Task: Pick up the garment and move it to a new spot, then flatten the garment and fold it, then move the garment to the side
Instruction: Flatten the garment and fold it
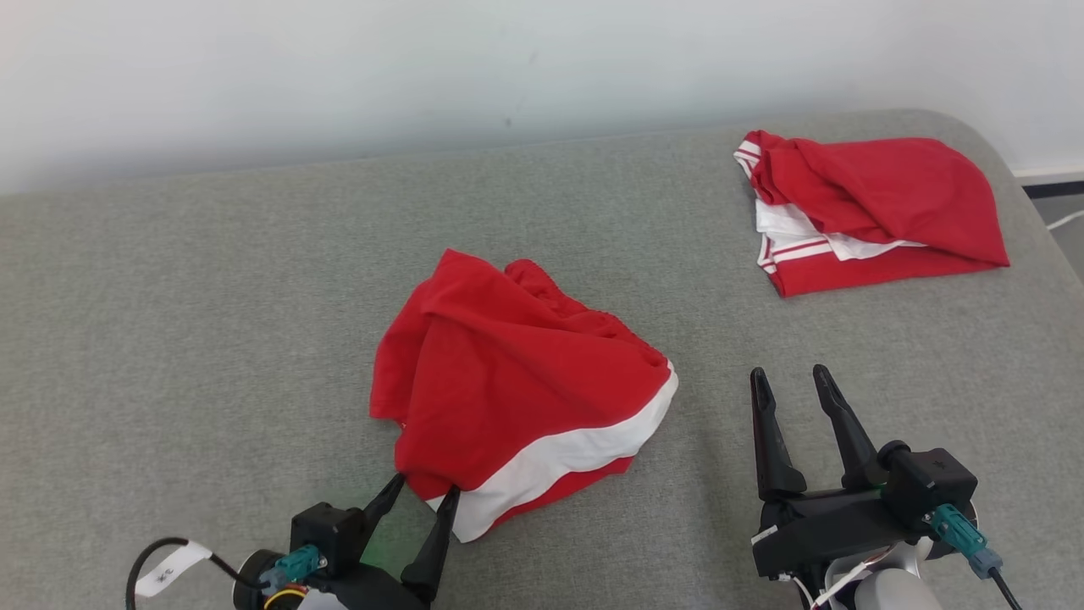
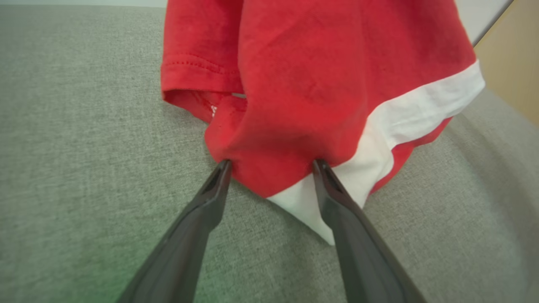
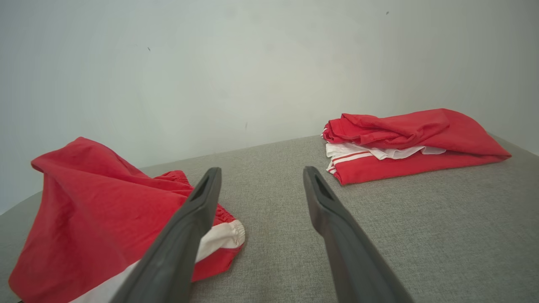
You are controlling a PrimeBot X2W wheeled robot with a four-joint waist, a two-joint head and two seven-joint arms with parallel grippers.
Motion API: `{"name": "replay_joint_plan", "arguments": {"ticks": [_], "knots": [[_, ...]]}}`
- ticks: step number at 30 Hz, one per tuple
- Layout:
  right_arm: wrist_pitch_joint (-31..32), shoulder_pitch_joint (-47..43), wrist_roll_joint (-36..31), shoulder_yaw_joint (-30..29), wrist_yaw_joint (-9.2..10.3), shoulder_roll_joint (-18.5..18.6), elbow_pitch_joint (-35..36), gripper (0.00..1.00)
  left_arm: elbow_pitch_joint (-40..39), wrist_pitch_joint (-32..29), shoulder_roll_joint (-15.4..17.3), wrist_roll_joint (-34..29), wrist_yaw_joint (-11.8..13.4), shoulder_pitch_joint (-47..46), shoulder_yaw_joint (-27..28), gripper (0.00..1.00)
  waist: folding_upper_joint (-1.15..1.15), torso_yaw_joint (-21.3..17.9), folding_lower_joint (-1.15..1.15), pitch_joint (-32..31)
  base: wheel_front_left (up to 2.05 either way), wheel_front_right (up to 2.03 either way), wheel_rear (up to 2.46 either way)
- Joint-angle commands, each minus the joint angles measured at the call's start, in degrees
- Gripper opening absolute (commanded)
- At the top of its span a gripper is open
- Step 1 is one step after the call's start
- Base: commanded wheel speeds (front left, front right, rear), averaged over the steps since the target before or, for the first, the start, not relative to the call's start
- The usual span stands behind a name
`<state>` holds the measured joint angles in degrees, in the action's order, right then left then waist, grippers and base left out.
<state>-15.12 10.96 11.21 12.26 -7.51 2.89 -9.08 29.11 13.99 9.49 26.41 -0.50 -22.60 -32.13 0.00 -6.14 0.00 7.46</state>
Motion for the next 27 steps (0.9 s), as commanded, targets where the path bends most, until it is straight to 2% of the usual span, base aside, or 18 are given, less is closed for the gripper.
{"name": "replay_joint_plan", "arguments": {"ticks": [1, 3, 4, 5, 6, 17, 25, 26, 27], "knots": [[0.0, 0.1, 0.3, 0.2, 0.05, 0.0, 0.1, 1.00, 1.3, 0.3, 0.0, 0.1, -0.4, -1.0, -0.1, 1.00, 0.00, -1.1, 0.00, 0.6, 0.00, 0.00, 0.00], [0.0, 0.0, 0.4, 0.2, 0.05, 0.0, 0.1, 1.00, 2.3, 0.5, -0.6, 0.3, -1.0, -1.7, -0.2, 1.00, 0.00, -1.3, 0.00, 0.7, 0.00, 0.00, 0.00], [0.0, 0.0, 0.5, 0.1, 0.05, 0.0, 0.1, 1.00, 2.7, 0.6, -0.8, 0.3, -1.5, -2.0, -0.3, 0.91, 0.00, -1.4, 0.00, 0.7, 0.00, 0.00, 0.00], [0.0, 0.0, 0.5, 0.1, 0.05, 0.0, 0.2, 1.00, 3.0, 0.8, -1.0, 0.2, -1.5, -2.2, -0.4, 0.27, 0.00, -1.4, 0.00, 0.7, 0.00, 0.00, 0.00], [0.0, -0.1, 0.5, 0.1, 0.05, 0.0, 0.2, 1.00, 3.1, 0.8, -1.2, 0.0, -1.7, -2.3, -0.6, 0.00, 0.00, -1.5, 0.00, 0.7, 0.00, 0.00, 0.00], [0.0, -0.7, 0.5, -0.5, 0.05, 0.0, 0.1, 1.00, -4.0, 1.2, 0.2, -1.4, -0.5, -0.1, 1.2, 0.00, 0.00, 2.1, 0.00, -0.2, 0.00, 0.00, 0.00], [0.0, -0.7, 0.2, -0.3, 0.05, 0.0, 0.1, 1.00, -5.9, 1.2, 0.6, -1.2, 0.3, 0.9, 1.1, 0.00, 0.00, 2.8, 0.00, -0.3, 0.00, 0.00, 0.00], [0.0, -0.8, 0.2, -0.4, 0.05, 0.0, 0.0, 1.00, -6.1, 1.2, 0.7, -1.4, 0.6, 1.0, 1.2, 0.20, 0.00, 2.9, 0.00, -0.3, 0.00, 0.00, 0.00], [0.0, -0.8, 0.2, -0.4, 0.05, 0.0, 0.0, 1.00, -6.1, 1.2, 0.7, -1.4, 0.6, 1.0, 1.2, 0.20, 0.00, 2.9, 0.00, -0.3, 0.00, 0.00, 0.00]]}}
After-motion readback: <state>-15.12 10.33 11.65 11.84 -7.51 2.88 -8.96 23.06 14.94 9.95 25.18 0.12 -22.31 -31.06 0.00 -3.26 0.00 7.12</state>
